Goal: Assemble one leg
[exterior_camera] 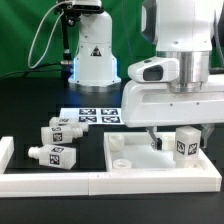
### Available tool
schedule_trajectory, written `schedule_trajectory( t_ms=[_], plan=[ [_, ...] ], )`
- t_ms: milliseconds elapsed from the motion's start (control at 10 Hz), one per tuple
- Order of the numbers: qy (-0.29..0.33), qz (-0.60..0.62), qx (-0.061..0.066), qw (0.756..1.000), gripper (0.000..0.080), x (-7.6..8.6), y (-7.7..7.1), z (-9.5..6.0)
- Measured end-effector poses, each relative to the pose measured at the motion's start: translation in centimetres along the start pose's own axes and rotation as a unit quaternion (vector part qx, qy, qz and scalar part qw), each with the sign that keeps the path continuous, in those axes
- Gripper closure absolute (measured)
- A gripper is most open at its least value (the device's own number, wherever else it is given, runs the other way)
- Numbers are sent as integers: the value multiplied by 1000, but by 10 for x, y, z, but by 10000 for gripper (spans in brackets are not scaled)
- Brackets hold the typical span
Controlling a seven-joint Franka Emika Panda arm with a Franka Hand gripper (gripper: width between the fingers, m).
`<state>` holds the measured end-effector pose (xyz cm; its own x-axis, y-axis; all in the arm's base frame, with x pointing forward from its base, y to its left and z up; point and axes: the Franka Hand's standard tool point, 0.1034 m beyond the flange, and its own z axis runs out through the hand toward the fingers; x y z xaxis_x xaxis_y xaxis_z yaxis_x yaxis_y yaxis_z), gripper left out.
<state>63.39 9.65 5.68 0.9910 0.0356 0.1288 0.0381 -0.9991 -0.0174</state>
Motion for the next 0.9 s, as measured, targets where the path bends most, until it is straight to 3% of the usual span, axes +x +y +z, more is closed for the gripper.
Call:
schedule_trajectory(
  t_ms=[100, 300, 700, 900],
  plan=[
    [0, 0, 0, 1000, 177, 0, 0, 0],
    [0, 12, 0, 1000, 532, 0, 0, 0],
    [0, 107, 1, 994, 535, 0, 0, 0],
    [-9, 223, -3, 975, 535, 2, -2, 0]
  ],
)
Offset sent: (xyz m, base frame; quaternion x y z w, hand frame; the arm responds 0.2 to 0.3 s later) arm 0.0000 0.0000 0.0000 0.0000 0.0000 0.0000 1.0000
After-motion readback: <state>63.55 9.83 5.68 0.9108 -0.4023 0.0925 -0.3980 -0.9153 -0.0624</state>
